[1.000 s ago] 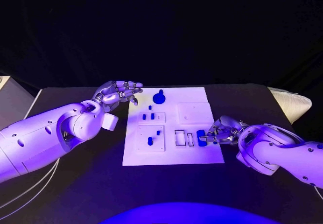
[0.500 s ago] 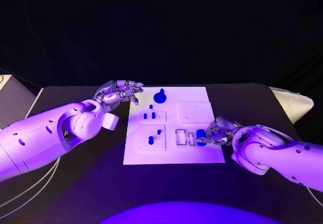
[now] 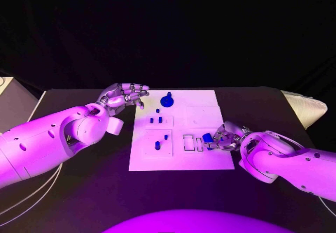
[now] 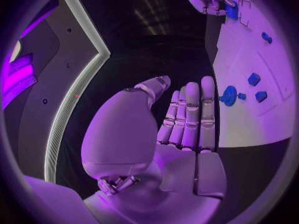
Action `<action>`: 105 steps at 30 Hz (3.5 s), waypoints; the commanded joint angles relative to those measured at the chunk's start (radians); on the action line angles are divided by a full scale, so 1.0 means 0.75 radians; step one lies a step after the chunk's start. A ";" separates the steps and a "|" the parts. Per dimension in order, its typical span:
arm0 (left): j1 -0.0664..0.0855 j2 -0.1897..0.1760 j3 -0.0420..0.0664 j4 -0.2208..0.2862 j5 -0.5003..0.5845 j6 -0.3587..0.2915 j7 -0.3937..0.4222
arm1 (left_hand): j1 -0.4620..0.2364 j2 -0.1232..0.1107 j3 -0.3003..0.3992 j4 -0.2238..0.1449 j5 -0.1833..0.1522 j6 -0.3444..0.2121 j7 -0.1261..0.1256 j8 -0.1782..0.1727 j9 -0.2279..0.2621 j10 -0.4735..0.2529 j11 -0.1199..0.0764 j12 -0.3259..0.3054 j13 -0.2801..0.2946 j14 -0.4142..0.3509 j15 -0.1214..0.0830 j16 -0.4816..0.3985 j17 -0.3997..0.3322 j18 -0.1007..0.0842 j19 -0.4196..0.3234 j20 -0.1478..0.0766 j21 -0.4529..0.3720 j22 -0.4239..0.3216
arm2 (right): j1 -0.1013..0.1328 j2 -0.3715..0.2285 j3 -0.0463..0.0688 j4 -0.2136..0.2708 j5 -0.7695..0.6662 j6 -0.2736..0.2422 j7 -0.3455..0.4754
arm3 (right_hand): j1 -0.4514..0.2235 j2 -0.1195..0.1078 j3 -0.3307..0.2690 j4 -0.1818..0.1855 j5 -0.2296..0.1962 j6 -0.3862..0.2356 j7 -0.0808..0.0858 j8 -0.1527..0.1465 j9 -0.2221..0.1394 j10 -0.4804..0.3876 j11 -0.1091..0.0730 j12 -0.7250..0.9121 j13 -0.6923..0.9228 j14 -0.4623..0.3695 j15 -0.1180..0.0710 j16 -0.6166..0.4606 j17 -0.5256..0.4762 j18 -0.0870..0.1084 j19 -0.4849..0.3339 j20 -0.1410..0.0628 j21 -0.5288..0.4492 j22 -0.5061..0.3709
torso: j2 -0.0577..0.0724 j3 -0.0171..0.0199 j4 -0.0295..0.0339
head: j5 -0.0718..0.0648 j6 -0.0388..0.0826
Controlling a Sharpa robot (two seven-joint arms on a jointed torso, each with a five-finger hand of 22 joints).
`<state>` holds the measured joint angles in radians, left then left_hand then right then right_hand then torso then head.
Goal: Assemble the parts on the task board
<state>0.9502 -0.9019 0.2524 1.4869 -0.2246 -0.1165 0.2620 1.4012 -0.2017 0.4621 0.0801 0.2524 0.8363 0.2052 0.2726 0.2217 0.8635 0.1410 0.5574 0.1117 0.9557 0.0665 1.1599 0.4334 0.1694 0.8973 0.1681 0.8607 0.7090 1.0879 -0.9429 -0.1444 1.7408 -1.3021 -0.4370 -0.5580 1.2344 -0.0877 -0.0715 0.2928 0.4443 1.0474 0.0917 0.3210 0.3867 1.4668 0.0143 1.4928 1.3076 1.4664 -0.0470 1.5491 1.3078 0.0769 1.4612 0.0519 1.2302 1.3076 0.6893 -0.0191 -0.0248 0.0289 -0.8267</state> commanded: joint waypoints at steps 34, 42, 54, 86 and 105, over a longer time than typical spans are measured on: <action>-0.001 0.006 0.001 0.004 0.003 0.029 0.000 | 0.000 0.007 -0.009 0.006 -0.005 -0.009 -0.001 0.009 -0.002 -0.002 0.001 0.009 0.001 0.003 0.005 0.009 0.000 0.020 0.010 -0.004 -0.007 -0.003 | 0.054 0.095 -0.003 0.079 0.246 -0.006 -0.020 | 0.022 0.016 0.016 0.001 0.026 0.006 -0.013 0.014 -0.038 0.063 -0.011 0.005 0.240 0.125 -0.016 0.009 0.279 -0.015 0.010 -0.005 0.008 0.117 | 0.001 -0.0013 0.0001 | -0.001 0.008; -0.001 0.005 0.001 0.004 0.004 0.029 0.000 | -0.001 0.008 -0.010 0.008 -0.005 -0.009 -0.001 0.009 -0.002 -0.003 0.001 0.010 0.001 0.003 0.006 0.010 0.001 0.020 0.010 -0.004 -0.008 -0.004 | 0.045 0.136 -0.005 0.049 0.242 0.014 -0.028 | 0.015 0.015 0.013 0.001 0.017 0.007 -0.013 0.015 -0.039 0.065 -0.011 0.006 0.243 0.125 -0.015 0.009 0.280 -0.015 0.010 -0.005 0.006 0.117 | 0.002 -0.0002 -0.0005 | 0.002 0.005; -0.001 0.002 0.001 0.005 0.004 0.029 -0.001 | -0.002 0.009 -0.011 0.010 -0.005 -0.009 -0.001 0.009 -0.002 -0.004 0.001 0.010 0.001 0.003 0.006 0.010 0.001 0.019 0.011 -0.004 -0.009 -0.004 | 0.043 0.153 -0.005 0.017 0.196 0.011 -0.038 | 0.008 0.018 0.012 0.001 0.008 0.010 -0.014 0.018 -0.039 0.069 -0.011 0.011 0.248 0.125 -0.016 0.010 0.281 -0.015 0.011 -0.005 0.008 0.119 | 0.000 -0.0013 -0.0007 | 0.006 0.002; -0.001 0.000 0.001 0.004 0.008 0.033 -0.003 | -0.005 0.011 -0.012 0.016 -0.004 -0.010 -0.001 0.010 -0.002 -0.007 0.001 0.012 0.001 0.002 0.006 0.011 0.001 0.019 0.012 -0.004 -0.011 -0.006 | 0.040 0.147 -0.005 0.033 0.081 0.001 0.001 | -0.268 -0.044 -0.085 0.006 -0.370 0.002 -0.019 0.078 -0.034 0.067 -0.015 -0.007 0.249 0.127 -0.019 0.011 0.290 -0.017 0.016 -0.008 0.006 0.138 | 0.000 0.0008 -0.0017 | 0.003 0.003; -0.002 0.000 0.001 0.002 0.008 0.033 -0.002 | -0.005 0.011 -0.012 0.016 -0.004 -0.010 -0.001 0.010 -0.002 -0.007 0.001 0.012 0.001 0.002 0.006 0.011 0.001 0.019 0.012 -0.004 -0.011 -0.006 | 0.037 0.058 -0.005 0.104 0.071 -0.018 0.096 | -0.028 0.004 -0.032 -0.003 -0.308 -0.011 -0.021 0.098 -0.040 0.073 -0.018 -0.005 0.259 0.128 -0.021 0.013 0.296 -0.018 0.020 -0.010 0.005 0.149 | 0.000 0.0005 -0.0017 | 0.005 0.002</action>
<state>0.9494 -0.9034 0.2524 1.4867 -0.2237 -0.1081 0.2540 1.4012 -0.2017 0.4540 0.0883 0.2524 0.8364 0.2052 0.2763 0.2218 0.8635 0.1411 0.5606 0.1112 0.9557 0.0665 1.1635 0.4335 0.1694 0.9007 0.1644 0.8568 0.7056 1.1166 -0.8963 -0.1480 1.8165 -1.2352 -0.4498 -0.5237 1.2056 -0.0854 -0.0991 0.2908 0.2113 1.0467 0.0761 0.3910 0.3580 1.4646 0.0088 1.4908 1.3075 1.4665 -0.0538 1.5527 1.3076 0.0769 1.4625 0.0505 1.2367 1.3074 0.6896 -0.0183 -0.0267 0.0349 -0.8262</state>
